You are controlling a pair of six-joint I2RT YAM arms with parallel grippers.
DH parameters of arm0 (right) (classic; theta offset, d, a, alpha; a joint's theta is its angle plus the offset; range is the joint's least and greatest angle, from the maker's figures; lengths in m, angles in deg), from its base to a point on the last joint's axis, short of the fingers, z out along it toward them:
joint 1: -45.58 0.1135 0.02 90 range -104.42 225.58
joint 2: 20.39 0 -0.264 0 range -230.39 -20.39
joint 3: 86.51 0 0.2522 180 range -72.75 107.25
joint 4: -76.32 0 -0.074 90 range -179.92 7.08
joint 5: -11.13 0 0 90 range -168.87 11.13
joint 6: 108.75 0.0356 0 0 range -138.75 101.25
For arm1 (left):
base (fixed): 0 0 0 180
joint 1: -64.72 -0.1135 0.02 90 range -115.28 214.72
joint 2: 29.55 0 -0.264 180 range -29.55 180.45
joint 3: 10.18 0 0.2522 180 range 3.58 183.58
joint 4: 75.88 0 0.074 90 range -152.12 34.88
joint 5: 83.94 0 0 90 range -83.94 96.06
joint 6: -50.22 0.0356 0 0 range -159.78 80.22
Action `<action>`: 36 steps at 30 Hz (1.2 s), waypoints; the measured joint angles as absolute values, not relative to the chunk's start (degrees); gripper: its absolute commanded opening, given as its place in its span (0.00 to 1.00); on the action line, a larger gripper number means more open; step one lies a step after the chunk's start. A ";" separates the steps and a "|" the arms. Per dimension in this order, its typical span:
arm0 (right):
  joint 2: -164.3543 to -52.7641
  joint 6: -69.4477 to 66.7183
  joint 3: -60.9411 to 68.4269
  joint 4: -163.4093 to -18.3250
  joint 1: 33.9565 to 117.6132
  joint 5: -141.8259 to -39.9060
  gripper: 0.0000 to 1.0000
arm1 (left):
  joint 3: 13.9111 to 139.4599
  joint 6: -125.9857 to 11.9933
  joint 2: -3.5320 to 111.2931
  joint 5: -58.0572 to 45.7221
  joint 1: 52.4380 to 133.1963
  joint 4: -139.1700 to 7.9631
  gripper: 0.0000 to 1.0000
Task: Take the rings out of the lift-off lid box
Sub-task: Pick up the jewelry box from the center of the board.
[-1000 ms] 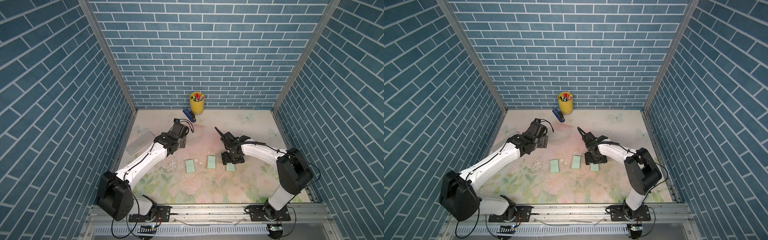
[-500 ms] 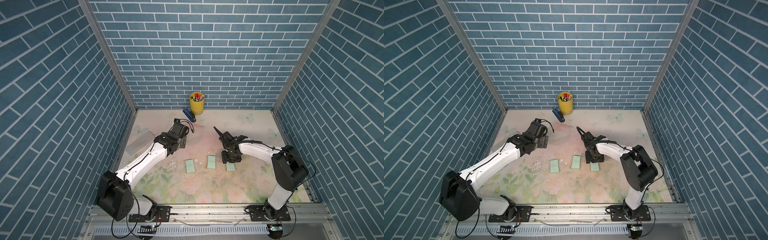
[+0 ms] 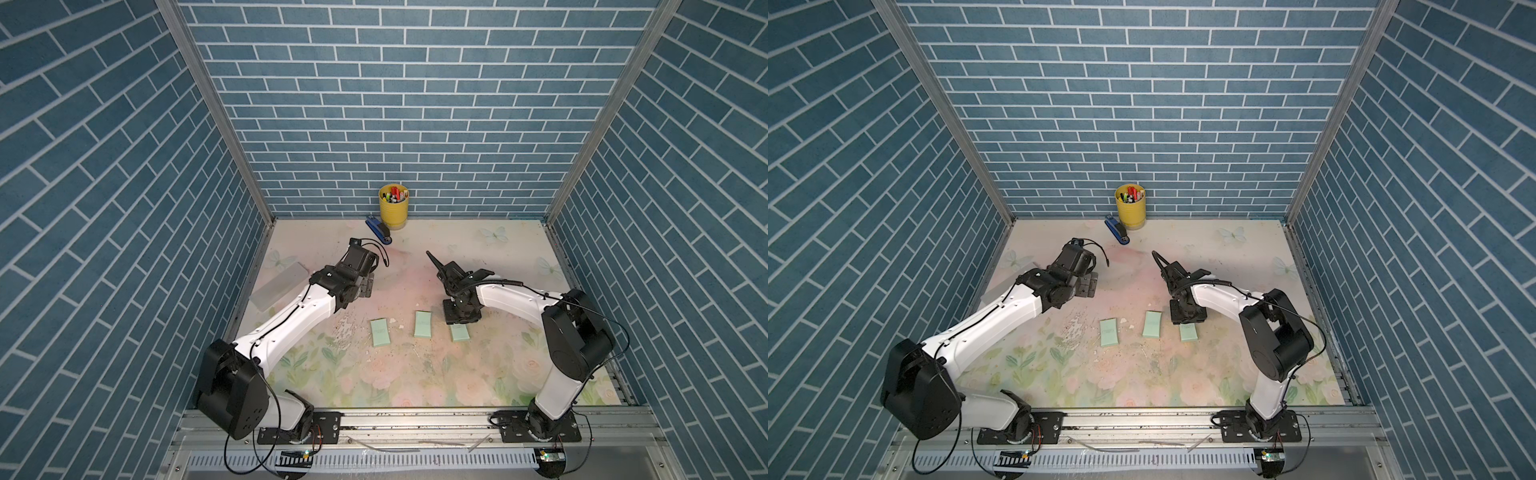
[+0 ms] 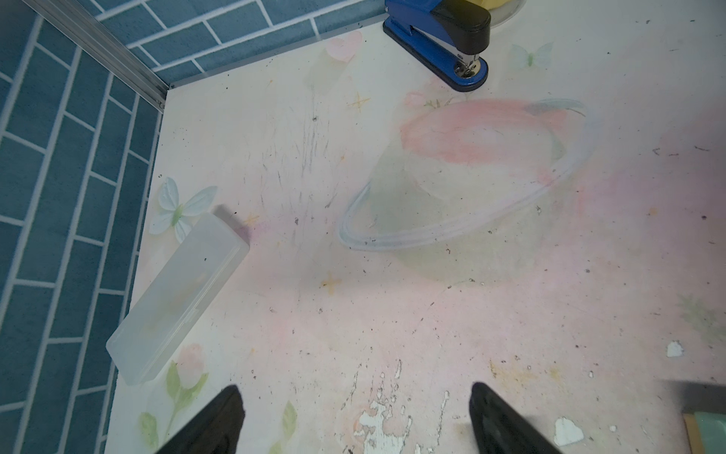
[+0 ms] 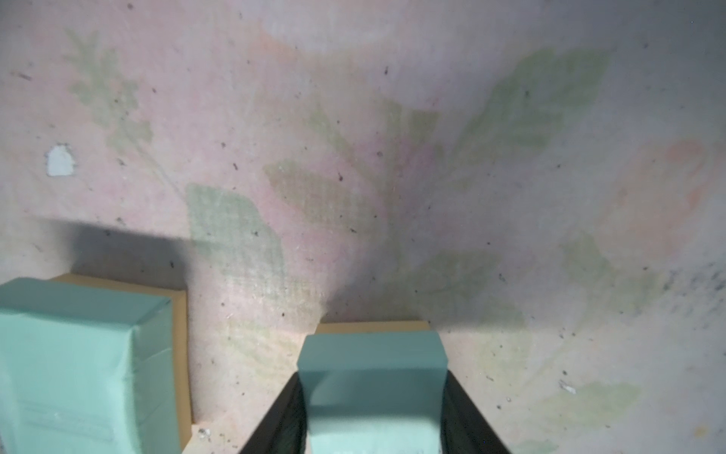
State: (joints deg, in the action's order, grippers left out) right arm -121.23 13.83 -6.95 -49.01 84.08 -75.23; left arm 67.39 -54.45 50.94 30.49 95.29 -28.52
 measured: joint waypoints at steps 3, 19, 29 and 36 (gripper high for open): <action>-121.23 13.81 -6.95 -49.01 84.06 -75.21 0.42 | 67.39 -54.47 50.94 30.36 95.29 -28.49 0.91; -121.36 13.35 -6.95 -49.34 83.93 -75.56 0.53 | 67.39 -54.47 50.94 30.22 95.29 -28.14 0.92; -121.47 12.50 -6.95 -49.71 83.91 -75.73 0.48 | 67.39 -54.50 50.94 30.25 95.29 -28.12 0.91; -121.19 12.30 -6.93 -49.27 83.80 -76.01 0.44 | 67.39 -54.47 50.94 30.16 95.29 -28.10 0.91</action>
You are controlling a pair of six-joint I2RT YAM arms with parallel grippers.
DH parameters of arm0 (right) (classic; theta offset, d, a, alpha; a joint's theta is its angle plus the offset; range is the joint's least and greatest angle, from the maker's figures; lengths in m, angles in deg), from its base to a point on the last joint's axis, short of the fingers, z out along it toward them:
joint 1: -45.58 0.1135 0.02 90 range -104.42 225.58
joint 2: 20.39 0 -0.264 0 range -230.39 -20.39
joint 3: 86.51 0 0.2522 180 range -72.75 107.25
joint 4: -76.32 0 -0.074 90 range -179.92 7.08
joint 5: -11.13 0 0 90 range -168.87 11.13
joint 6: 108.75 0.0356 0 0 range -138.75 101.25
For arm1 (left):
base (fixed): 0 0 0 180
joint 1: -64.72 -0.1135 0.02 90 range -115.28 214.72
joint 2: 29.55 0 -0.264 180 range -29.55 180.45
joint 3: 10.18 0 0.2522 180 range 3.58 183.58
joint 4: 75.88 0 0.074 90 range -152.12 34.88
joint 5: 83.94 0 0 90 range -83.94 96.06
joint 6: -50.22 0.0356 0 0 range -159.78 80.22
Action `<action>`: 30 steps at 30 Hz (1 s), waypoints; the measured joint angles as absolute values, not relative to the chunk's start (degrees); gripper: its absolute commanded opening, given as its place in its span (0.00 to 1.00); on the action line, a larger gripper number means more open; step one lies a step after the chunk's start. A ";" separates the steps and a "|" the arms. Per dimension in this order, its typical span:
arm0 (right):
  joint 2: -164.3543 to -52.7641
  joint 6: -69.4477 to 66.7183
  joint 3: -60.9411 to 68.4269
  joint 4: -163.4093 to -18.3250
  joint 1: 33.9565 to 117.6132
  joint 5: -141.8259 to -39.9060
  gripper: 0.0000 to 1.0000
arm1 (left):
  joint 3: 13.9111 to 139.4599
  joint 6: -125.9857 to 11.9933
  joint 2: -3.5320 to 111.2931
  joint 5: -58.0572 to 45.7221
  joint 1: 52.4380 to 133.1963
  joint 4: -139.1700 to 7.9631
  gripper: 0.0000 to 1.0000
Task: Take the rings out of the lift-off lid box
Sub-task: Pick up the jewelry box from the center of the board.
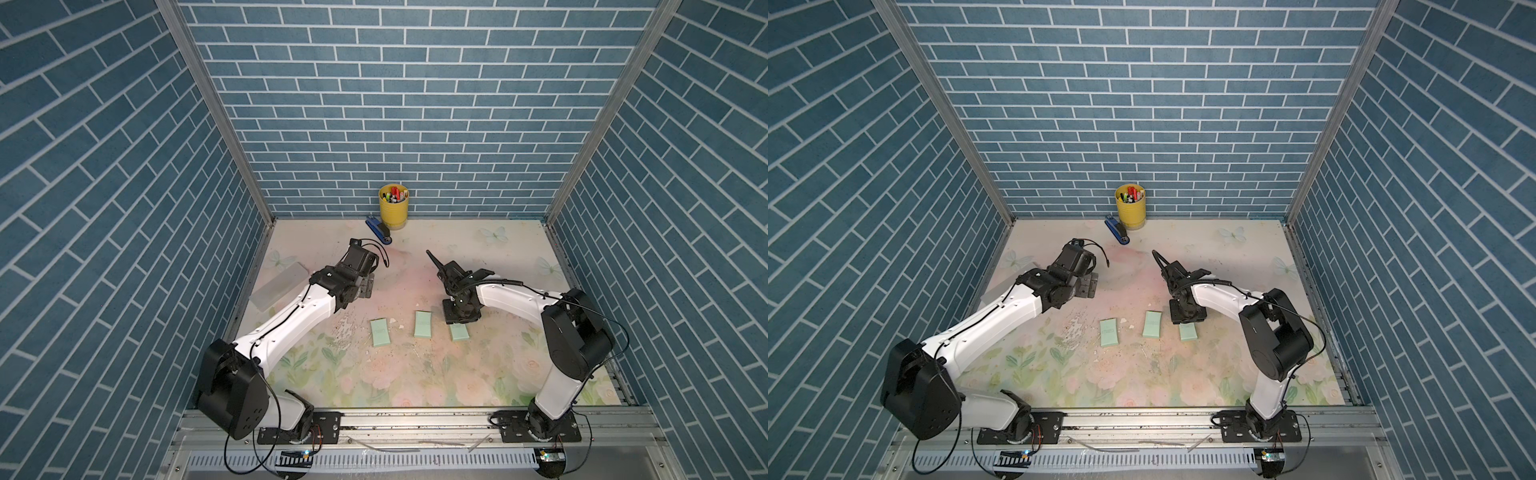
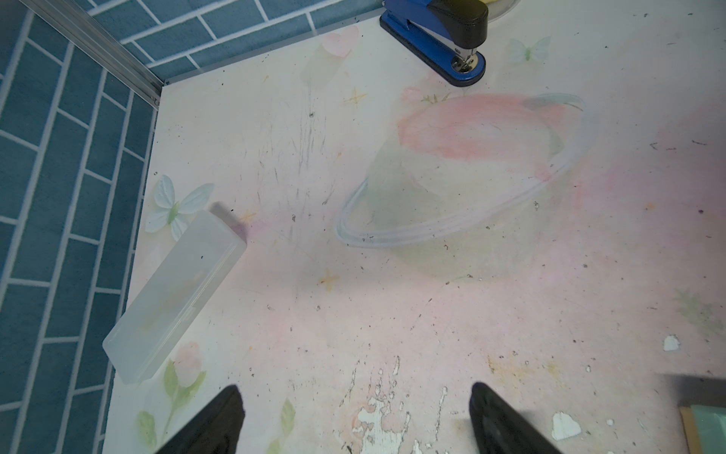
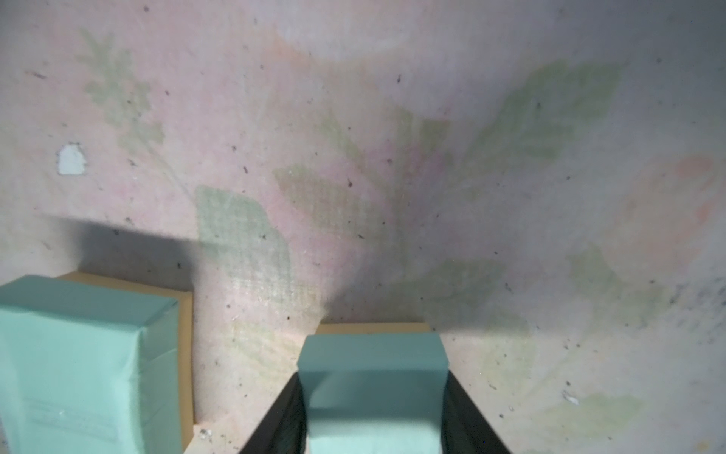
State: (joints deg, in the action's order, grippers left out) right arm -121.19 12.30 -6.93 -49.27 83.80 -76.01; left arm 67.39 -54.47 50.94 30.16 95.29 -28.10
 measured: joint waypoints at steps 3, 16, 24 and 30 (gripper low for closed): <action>-119.75 12.25 -6.73 -47.72 83.41 -77.00 0.44 | 67.39 -54.15 50.92 28.13 95.29 -28.12 0.91; -106.43 11.25 1.64 -48.66 69.90 -110.46 0.43 | 51.57 -60.49 39.75 -15.98 92.49 -52.32 0.83; -106.43 18.16 2.49 -58.82 68.35 -129.30 0.42 | 41.56 -83.24 42.87 -34.49 91.98 -94.39 0.83; -106.43 24.01 2.52 -67.00 67.67 -137.15 0.41 | 41.32 -101.97 54.46 -39.46 91.83 -124.93 0.68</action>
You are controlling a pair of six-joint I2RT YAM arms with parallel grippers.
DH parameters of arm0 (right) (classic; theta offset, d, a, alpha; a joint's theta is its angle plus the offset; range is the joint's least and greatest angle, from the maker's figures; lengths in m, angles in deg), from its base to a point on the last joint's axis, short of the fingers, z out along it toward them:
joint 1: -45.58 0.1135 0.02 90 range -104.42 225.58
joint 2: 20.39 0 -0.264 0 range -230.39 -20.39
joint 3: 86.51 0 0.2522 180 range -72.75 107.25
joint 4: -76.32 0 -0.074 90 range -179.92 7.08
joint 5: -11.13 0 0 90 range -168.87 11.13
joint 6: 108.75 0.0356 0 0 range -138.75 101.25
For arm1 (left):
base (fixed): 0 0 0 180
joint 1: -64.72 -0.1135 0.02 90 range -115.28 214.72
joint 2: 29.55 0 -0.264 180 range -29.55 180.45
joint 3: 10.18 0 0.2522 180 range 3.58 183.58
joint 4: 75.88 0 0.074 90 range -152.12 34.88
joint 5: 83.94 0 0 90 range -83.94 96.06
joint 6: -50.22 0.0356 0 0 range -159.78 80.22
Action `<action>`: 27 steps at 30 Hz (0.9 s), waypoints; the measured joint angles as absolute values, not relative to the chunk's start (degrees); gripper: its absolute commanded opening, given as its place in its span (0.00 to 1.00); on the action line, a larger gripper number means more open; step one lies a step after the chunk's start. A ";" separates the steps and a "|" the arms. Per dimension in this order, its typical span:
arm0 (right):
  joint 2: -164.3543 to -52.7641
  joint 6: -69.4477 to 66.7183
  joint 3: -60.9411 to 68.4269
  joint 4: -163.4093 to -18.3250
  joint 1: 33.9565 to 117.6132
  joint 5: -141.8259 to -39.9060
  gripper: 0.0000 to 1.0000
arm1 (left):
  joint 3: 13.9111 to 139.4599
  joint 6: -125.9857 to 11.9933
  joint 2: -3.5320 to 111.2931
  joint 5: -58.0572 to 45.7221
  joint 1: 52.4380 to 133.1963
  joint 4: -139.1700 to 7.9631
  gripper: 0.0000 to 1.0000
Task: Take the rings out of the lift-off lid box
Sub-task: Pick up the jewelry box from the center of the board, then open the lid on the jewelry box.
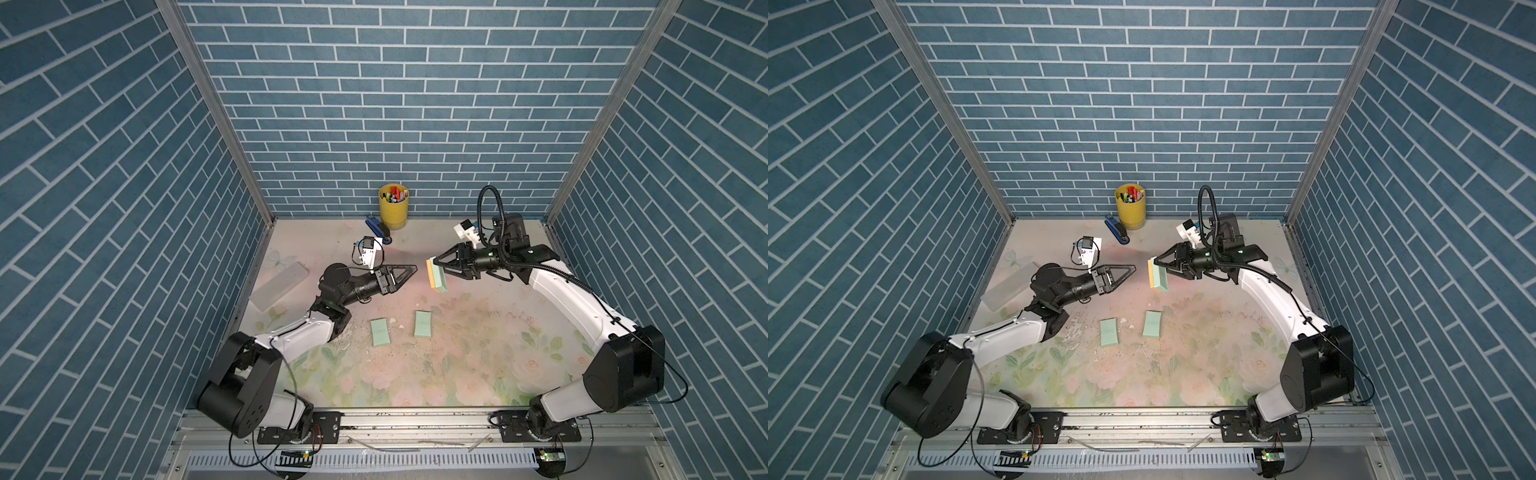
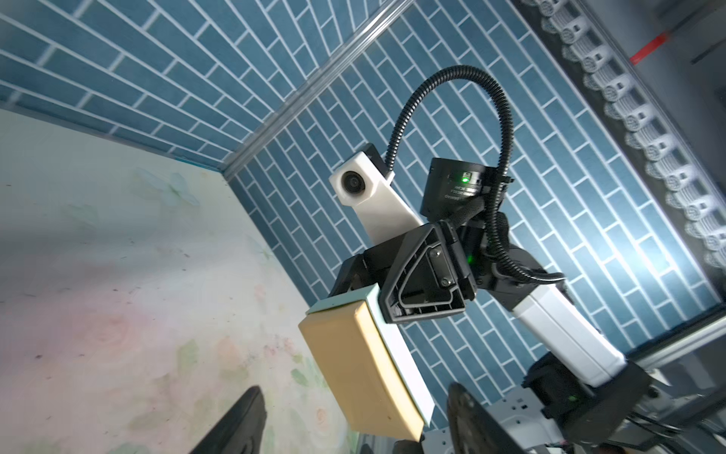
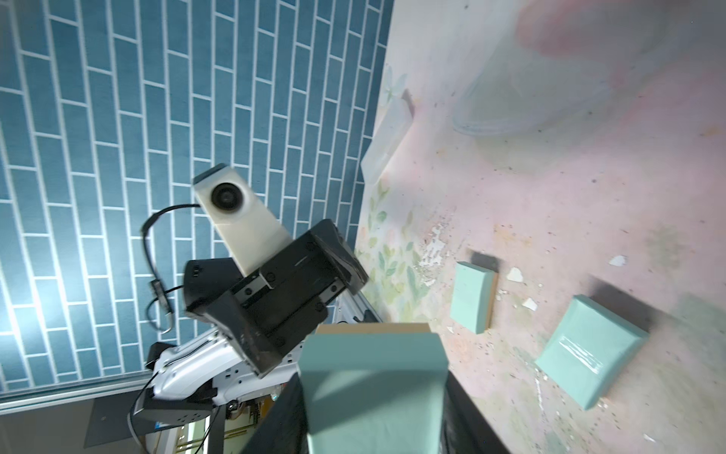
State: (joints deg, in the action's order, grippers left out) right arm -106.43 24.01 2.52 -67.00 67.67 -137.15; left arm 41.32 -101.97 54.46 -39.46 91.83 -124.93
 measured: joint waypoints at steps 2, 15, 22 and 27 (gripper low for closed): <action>-106.43 26.20 2.52 -69.86 67.65 -138.68 0.40 | 41.34 -105.79 57.04 -40.13 91.90 -130.00 0.71; -107.20 29.63 2.52 -75.28 67.65 -141.72 0.39 | 43.39 -103.24 51.18 -42.58 93.60 -124.91 0.80; -107.53 31.60 2.52 -78.02 67.91 -142.94 0.39 | 44.44 -102.98 52.54 -42.80 94.02 -123.64 0.77; -107.53 32.41 2.52 -79.35 68.43 -143.44 0.40 | 44.95 -103.28 54.04 -43.02 94.50 -123.70 0.75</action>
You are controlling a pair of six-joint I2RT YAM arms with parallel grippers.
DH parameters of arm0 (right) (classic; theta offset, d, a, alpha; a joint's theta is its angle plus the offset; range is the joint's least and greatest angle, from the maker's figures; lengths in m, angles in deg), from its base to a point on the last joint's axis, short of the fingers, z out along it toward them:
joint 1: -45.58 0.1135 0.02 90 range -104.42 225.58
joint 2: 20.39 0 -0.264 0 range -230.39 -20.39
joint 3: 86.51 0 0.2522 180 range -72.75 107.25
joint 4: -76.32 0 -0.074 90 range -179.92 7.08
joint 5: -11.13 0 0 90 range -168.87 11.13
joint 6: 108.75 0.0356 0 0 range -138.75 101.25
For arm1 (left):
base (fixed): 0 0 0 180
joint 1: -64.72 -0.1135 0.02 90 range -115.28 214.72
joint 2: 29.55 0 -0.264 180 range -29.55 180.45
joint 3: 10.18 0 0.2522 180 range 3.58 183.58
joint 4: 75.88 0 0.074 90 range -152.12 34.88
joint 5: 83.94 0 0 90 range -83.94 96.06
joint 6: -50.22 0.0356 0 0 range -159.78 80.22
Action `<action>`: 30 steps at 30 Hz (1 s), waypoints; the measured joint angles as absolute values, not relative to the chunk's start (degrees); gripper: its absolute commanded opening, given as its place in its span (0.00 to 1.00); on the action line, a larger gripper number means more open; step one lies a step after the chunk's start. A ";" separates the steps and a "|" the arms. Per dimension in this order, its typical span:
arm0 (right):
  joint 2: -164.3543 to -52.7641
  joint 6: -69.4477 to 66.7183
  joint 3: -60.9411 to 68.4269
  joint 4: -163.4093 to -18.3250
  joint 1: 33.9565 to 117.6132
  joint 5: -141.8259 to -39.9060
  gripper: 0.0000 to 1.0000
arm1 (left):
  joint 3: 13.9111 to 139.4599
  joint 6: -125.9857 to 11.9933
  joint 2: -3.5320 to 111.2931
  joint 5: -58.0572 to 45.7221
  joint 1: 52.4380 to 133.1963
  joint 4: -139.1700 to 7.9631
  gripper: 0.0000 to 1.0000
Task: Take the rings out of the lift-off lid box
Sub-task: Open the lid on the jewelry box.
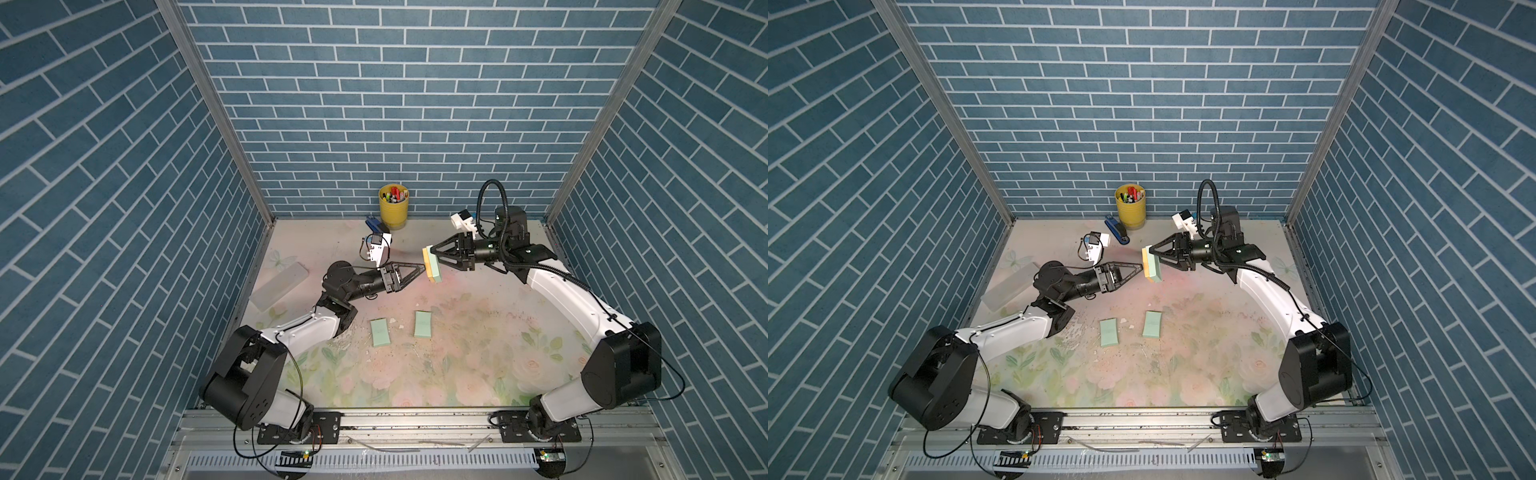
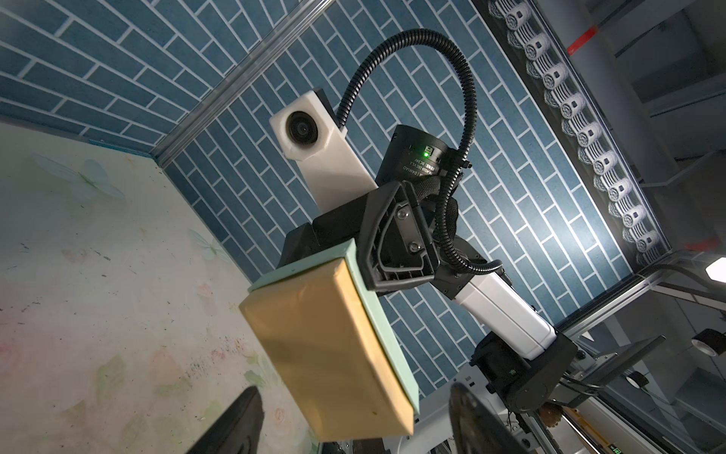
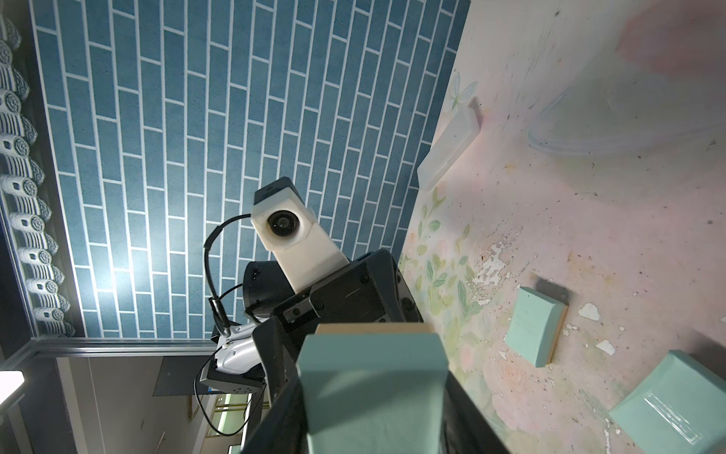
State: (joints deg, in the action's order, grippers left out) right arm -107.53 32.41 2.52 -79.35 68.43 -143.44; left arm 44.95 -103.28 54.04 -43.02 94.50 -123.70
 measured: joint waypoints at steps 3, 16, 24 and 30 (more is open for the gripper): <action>-107.53 32.47 2.52 -79.94 69.02 -143.71 0.40 | 45.14 -104.05 54.74 -43.13 94.69 -124.14 0.72; -108.10 33.98 2.49 -83.57 69.90 -144.78 0.40 | 45.47 -107.13 56.14 -43.21 94.76 -127.57 0.54; -108.29 33.70 2.45 -84.38 69.92 -144.91 0.40 | 45.47 -108.20 56.29 -43.19 94.74 -127.59 0.47; -108.29 33.41 2.41 -84.79 69.92 -144.95 0.41 | 45.47 -108.96 56.32 -43.24 94.69 -127.75 0.47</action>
